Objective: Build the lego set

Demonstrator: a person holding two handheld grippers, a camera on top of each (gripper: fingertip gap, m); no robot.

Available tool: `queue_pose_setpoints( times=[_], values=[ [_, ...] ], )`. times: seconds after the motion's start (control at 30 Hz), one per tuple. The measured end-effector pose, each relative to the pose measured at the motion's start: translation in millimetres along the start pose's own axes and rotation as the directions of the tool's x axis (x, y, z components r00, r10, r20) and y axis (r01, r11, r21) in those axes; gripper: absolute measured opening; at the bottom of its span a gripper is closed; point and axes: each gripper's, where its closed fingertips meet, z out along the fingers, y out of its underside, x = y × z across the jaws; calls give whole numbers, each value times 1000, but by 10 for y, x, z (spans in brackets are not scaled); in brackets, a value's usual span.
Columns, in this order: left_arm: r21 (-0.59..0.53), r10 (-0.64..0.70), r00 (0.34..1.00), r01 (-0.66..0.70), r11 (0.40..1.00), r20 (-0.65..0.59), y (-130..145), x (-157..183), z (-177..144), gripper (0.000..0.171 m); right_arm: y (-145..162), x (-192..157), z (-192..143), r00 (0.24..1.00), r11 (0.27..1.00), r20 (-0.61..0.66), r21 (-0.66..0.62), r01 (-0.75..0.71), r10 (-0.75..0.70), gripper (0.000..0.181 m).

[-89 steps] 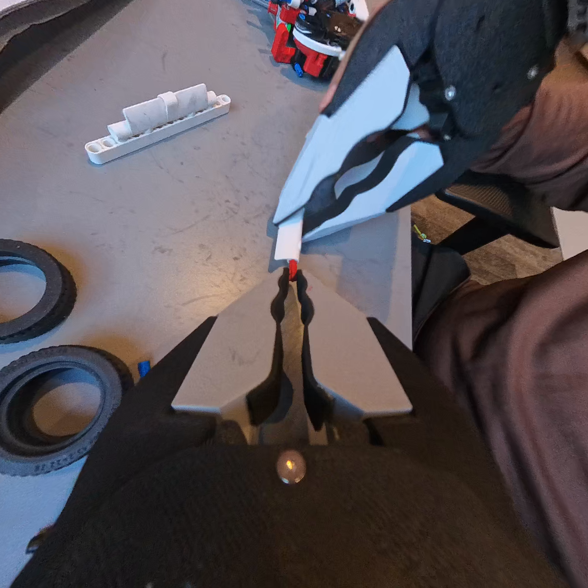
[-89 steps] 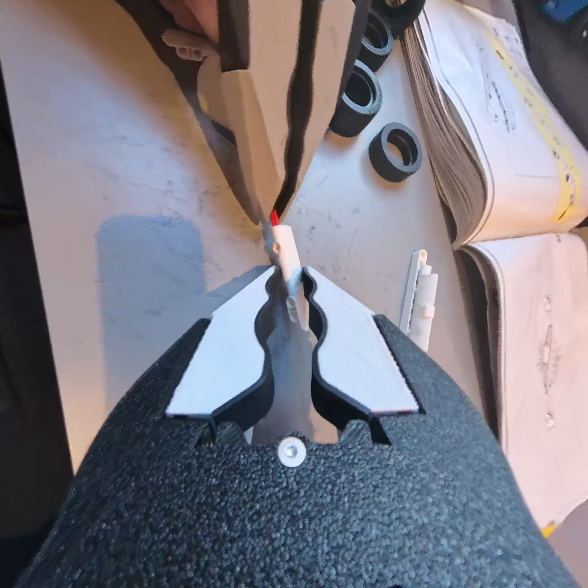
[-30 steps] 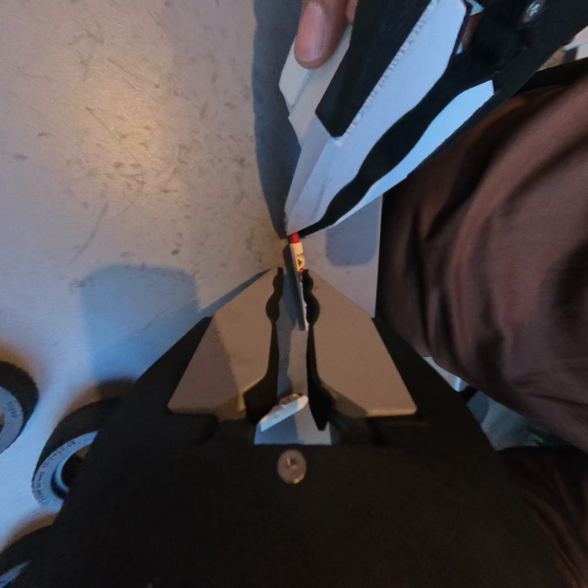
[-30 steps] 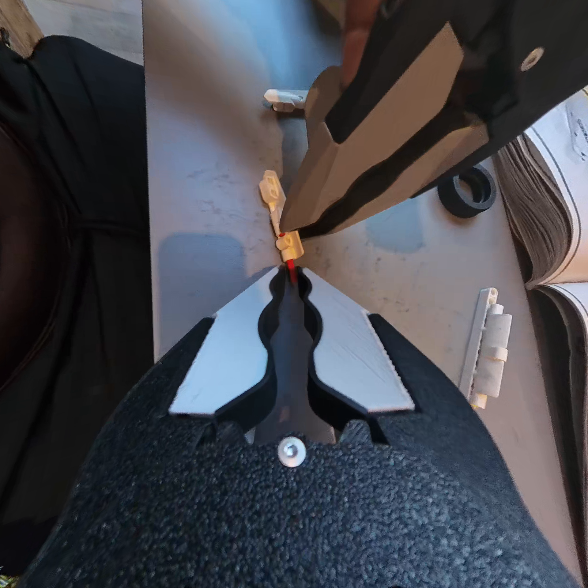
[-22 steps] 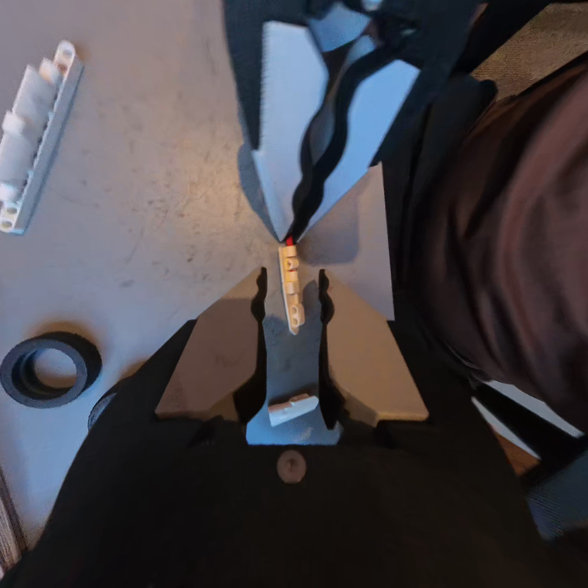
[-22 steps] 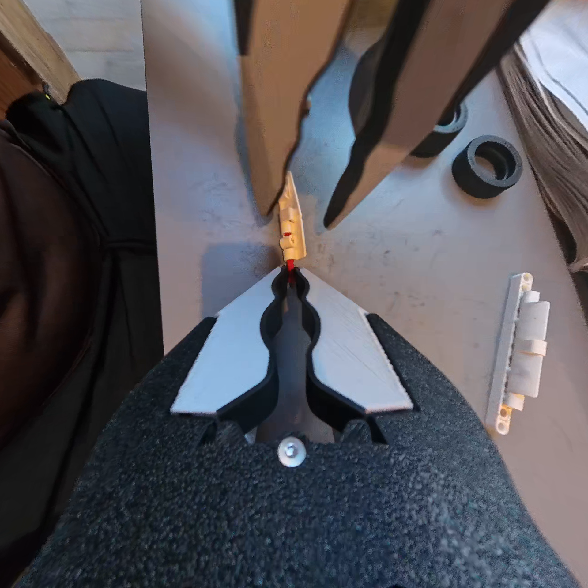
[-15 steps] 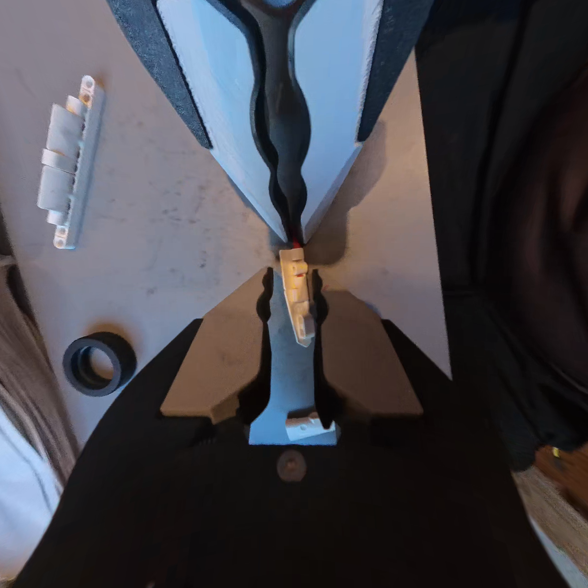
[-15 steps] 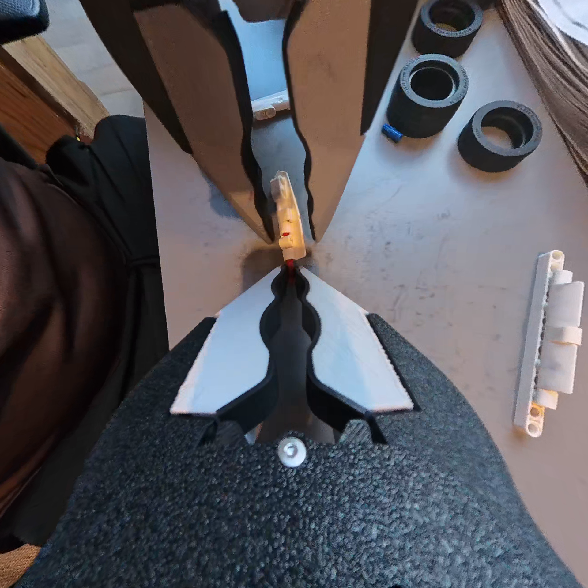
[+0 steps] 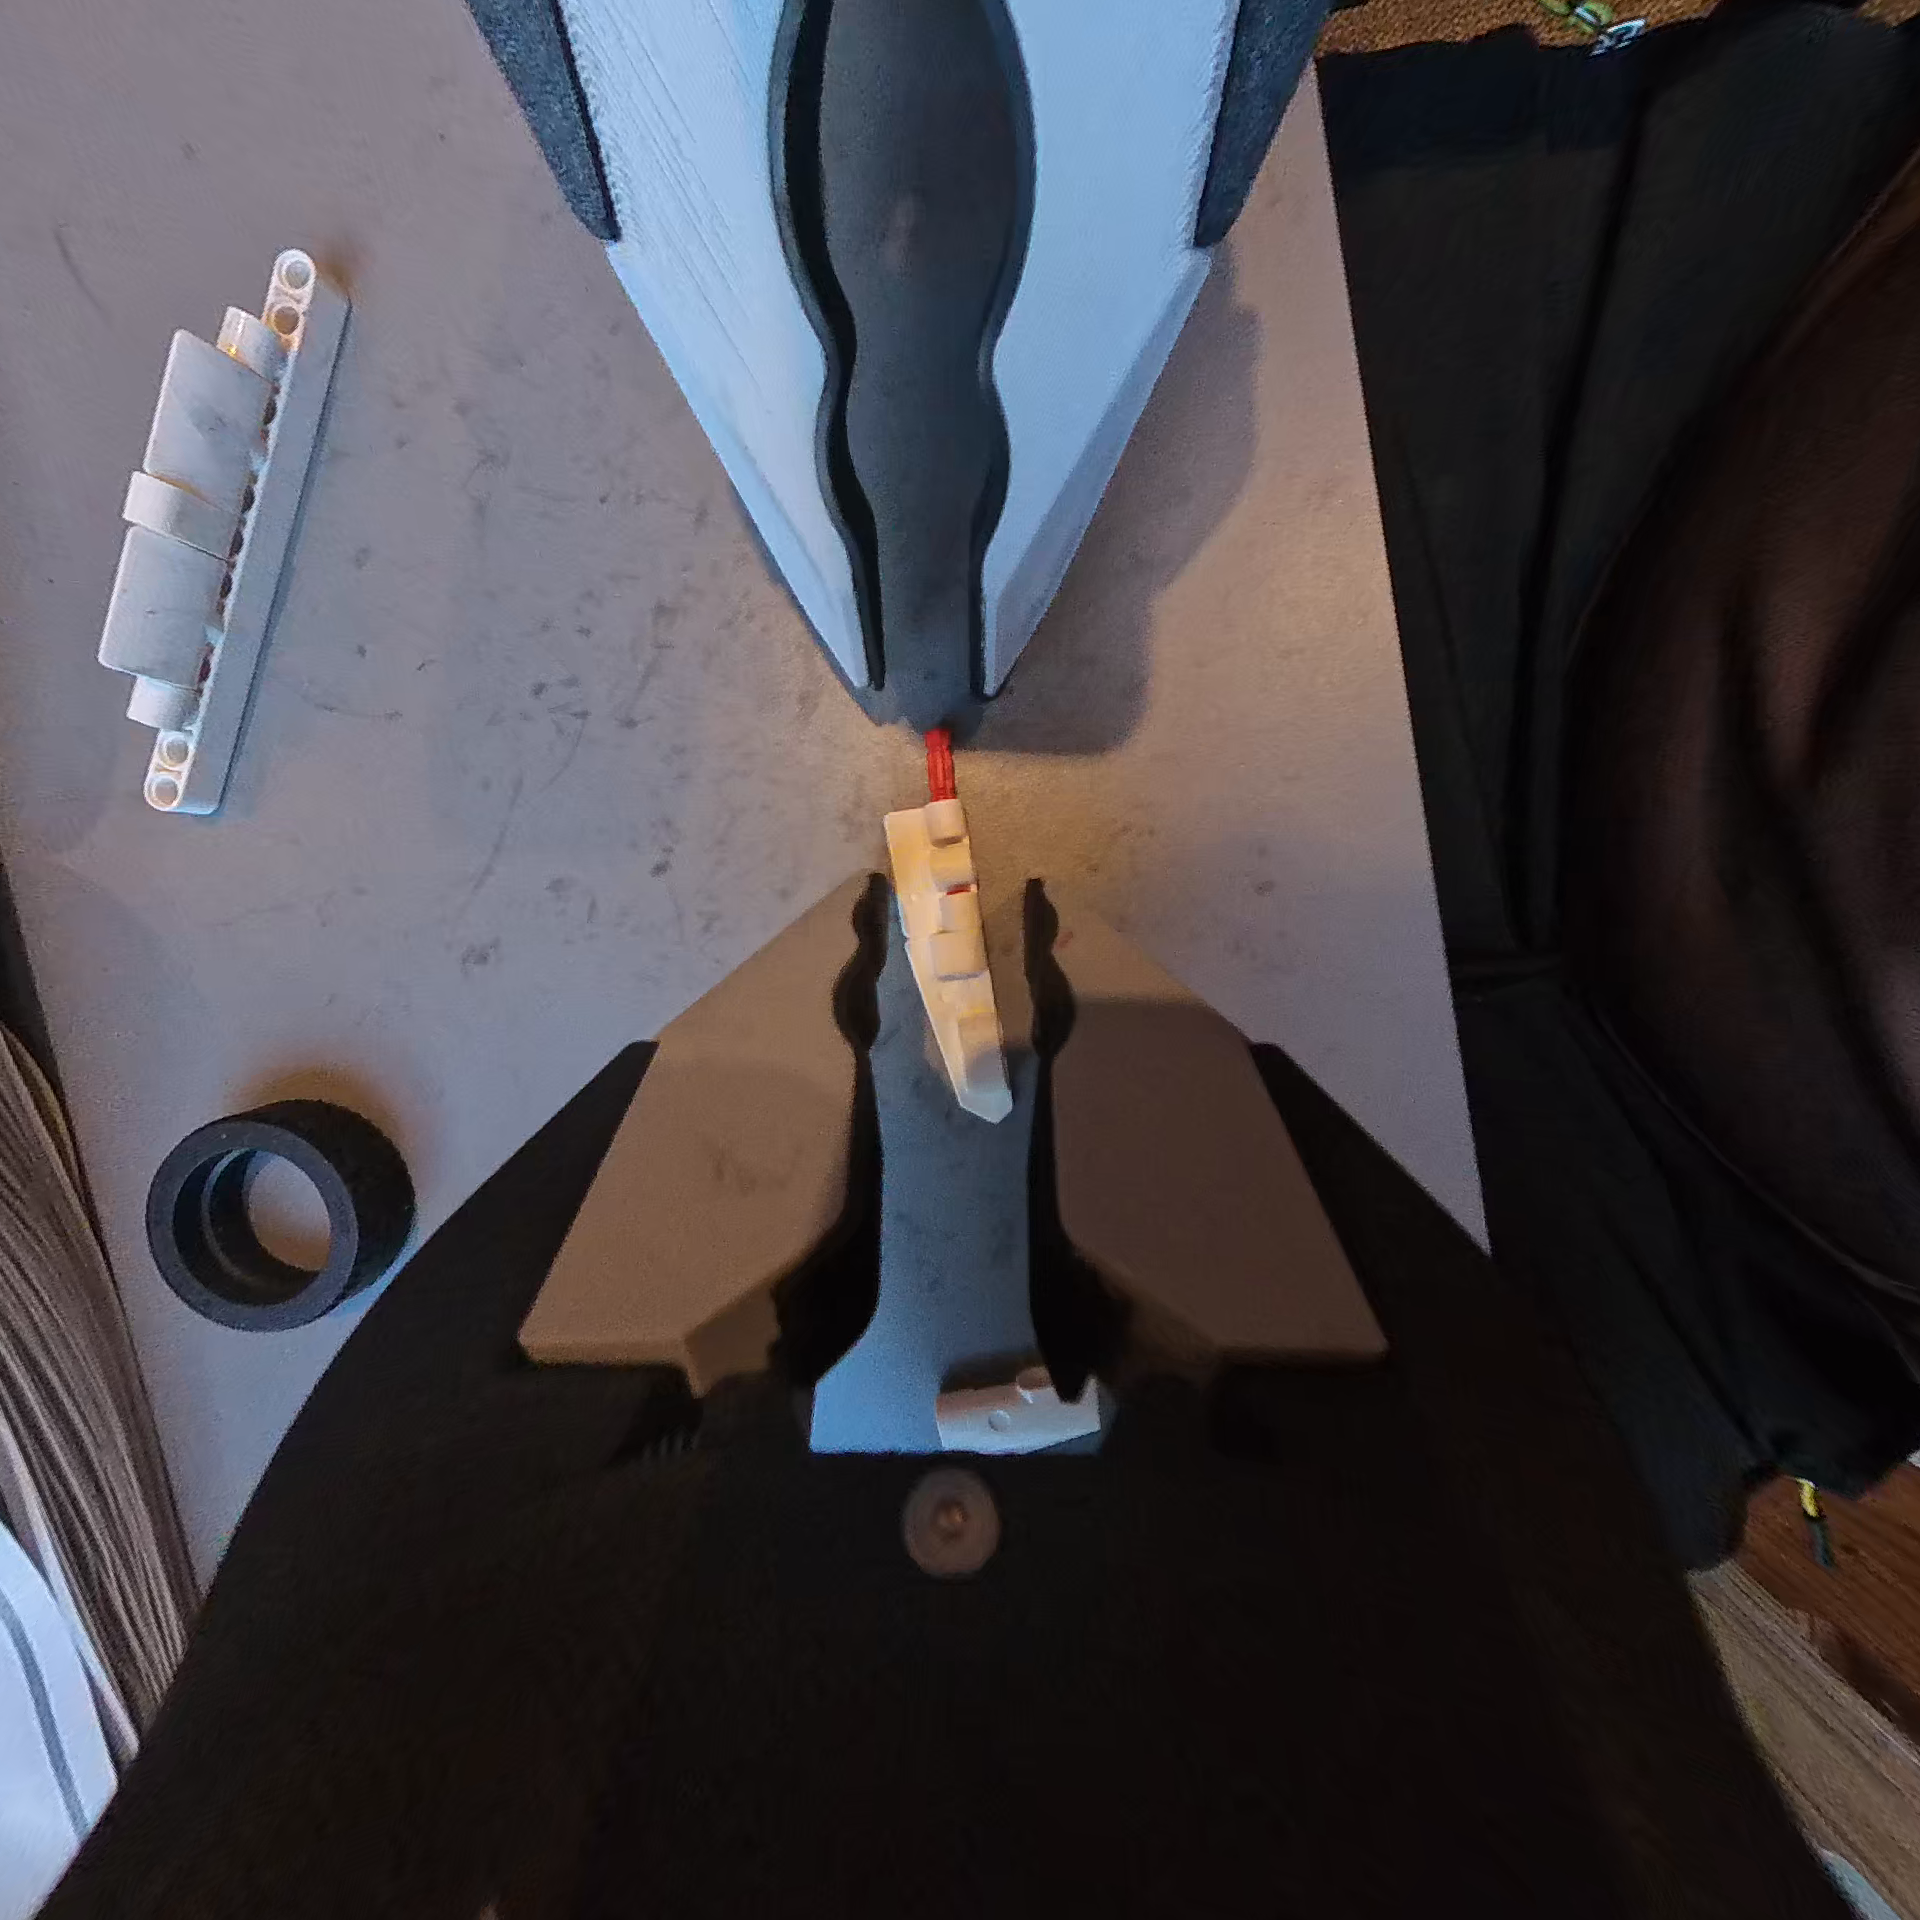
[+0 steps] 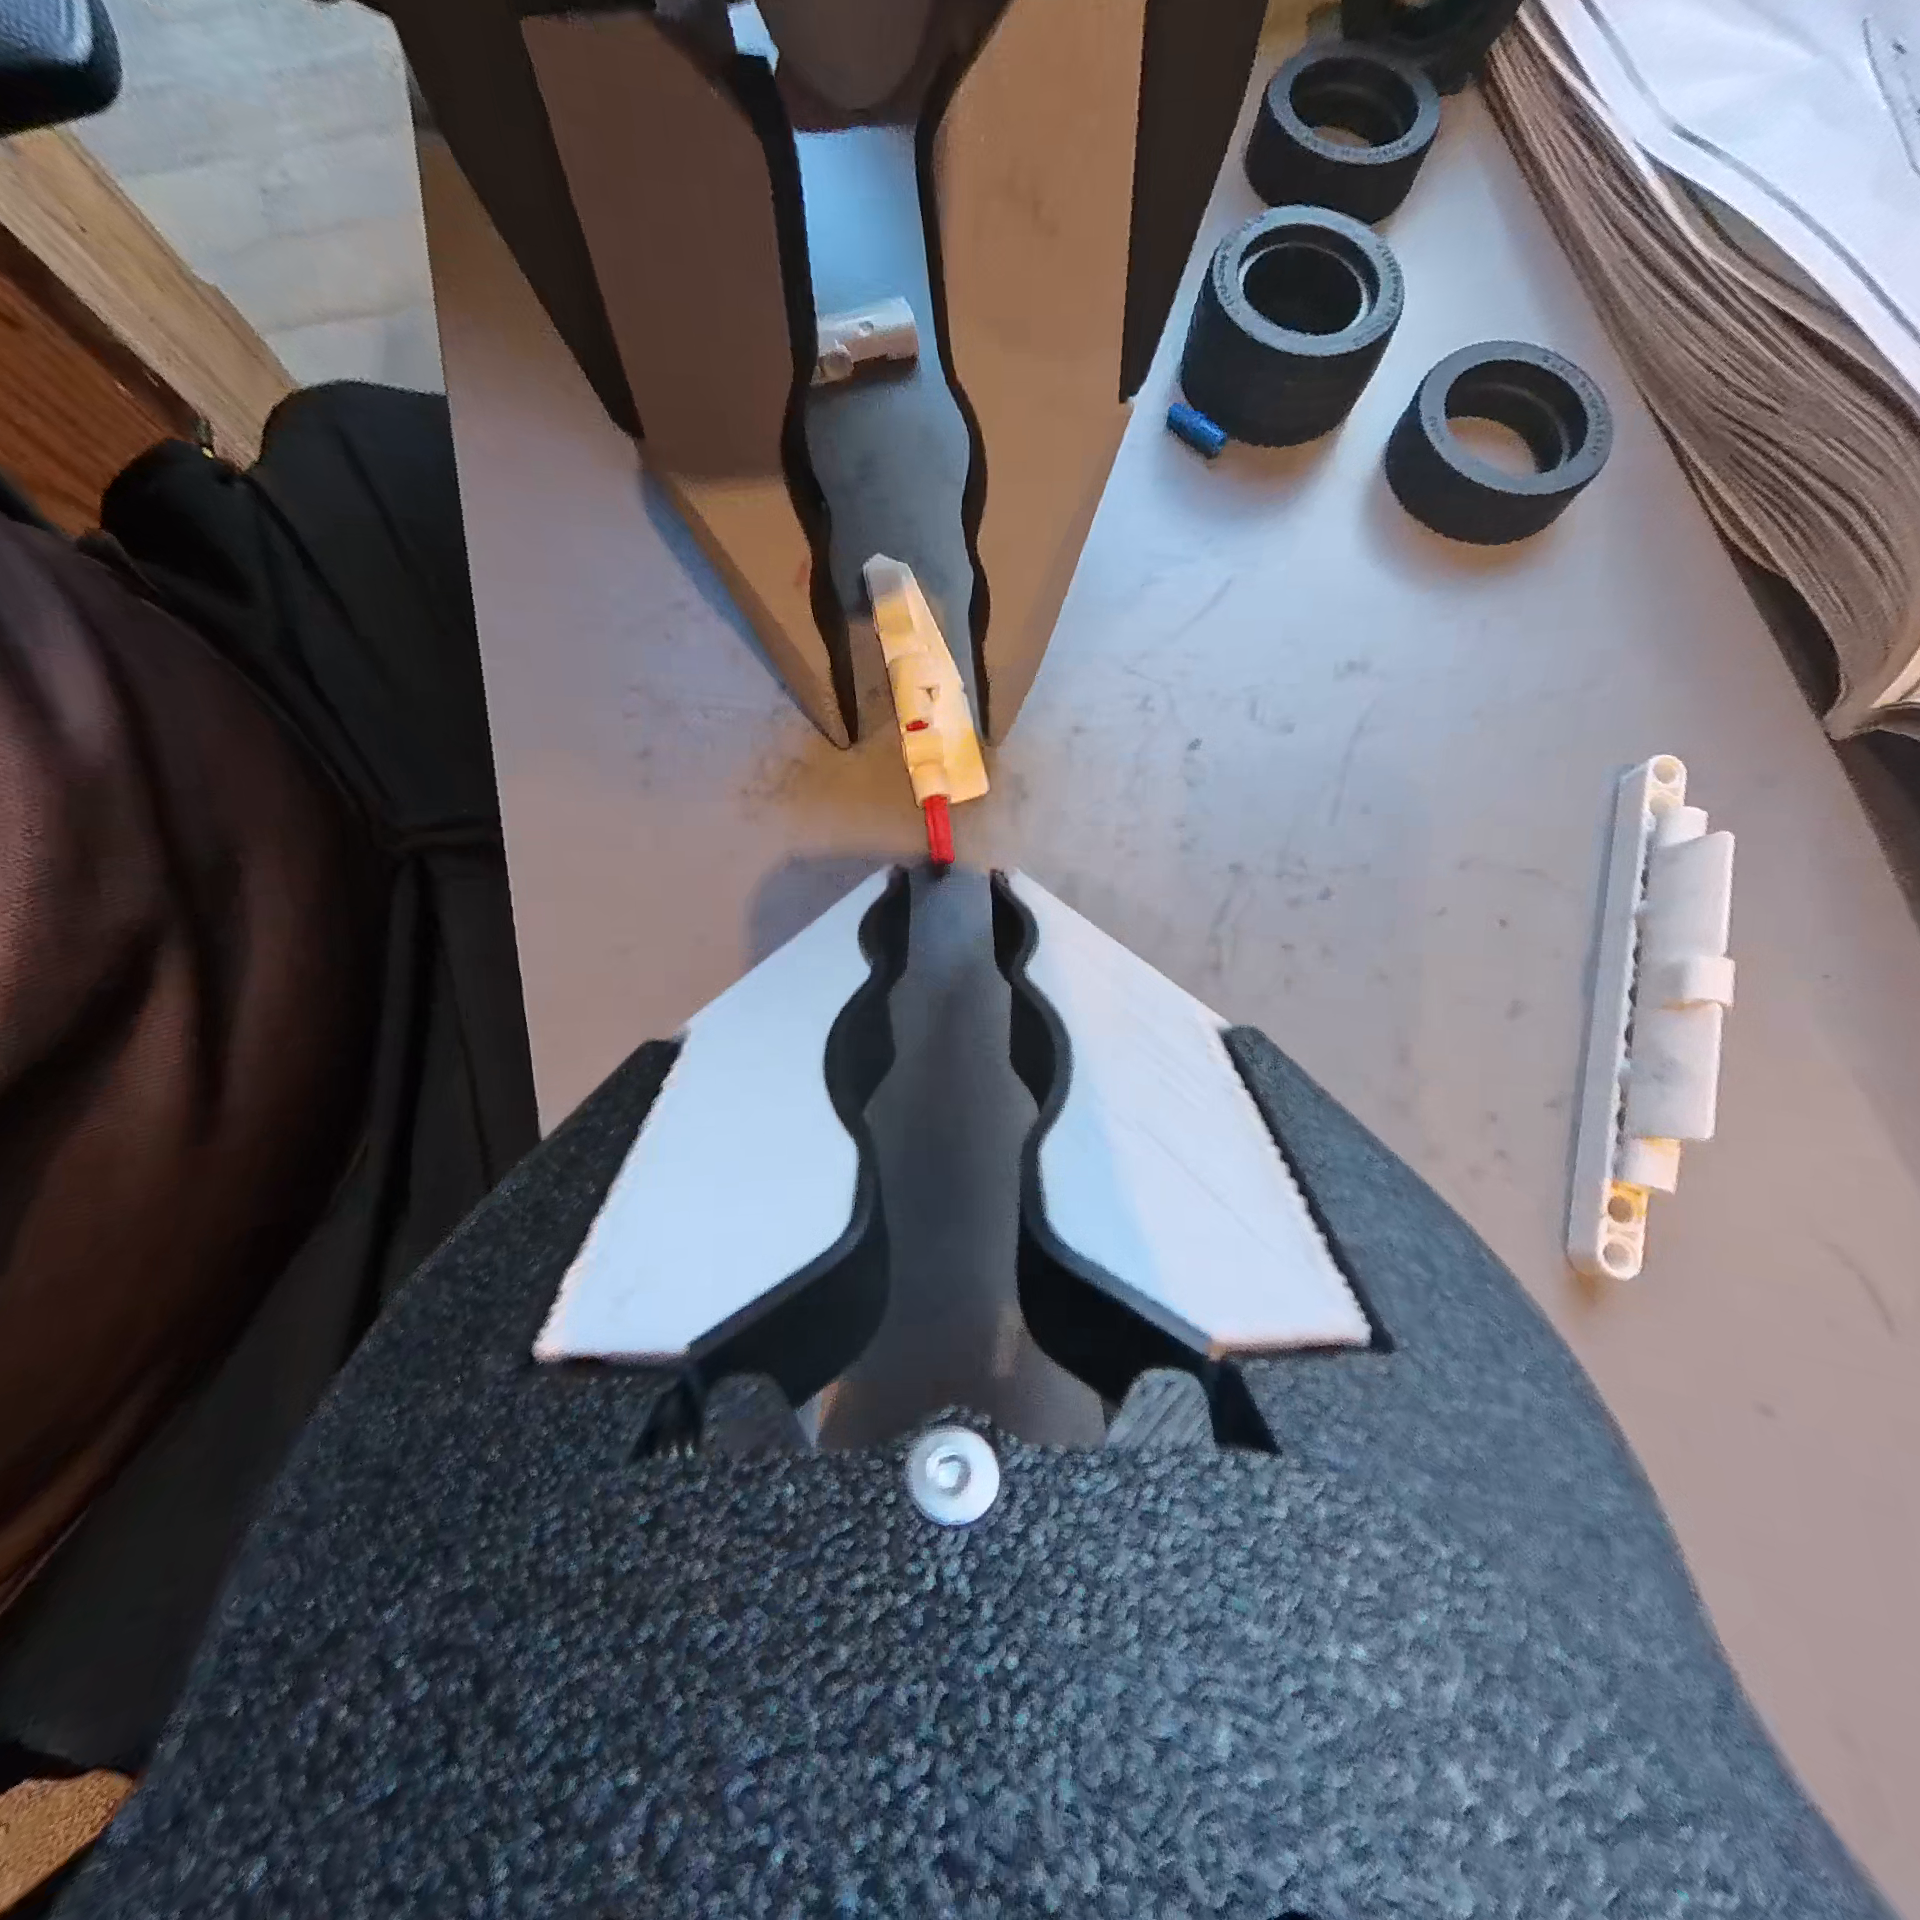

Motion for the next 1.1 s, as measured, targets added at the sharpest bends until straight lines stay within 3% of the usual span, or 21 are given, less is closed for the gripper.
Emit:
queue_pose_setpoints(
  times=[0.03,0.23,0.37,0.67,1.1],
  values=[
    [0,-2,1000,2,1000,0,0,-5,0,21,24,1,4,1000,1000,-3,-14,6,-6,16],
    [26,3,1000,-3,1000,10,-11,-17,6,12,85,-35,25,1000,999,7,-31,20,-20,14],
    [71,-42,999,42,997,-3,-16,-14,9,12,79,-24,14,1000,1000,-18,-21,15,-15,0],
    [132,-58,998,62,989,-33,-40,3,19,12,83,-54,63,999,999,-41,-42,28,-30,0],
    [137,-51,996,60,989,-73,-59,16,24,11,78,-74,76,998,999,58,-34,20,-18,0]
  ],
)
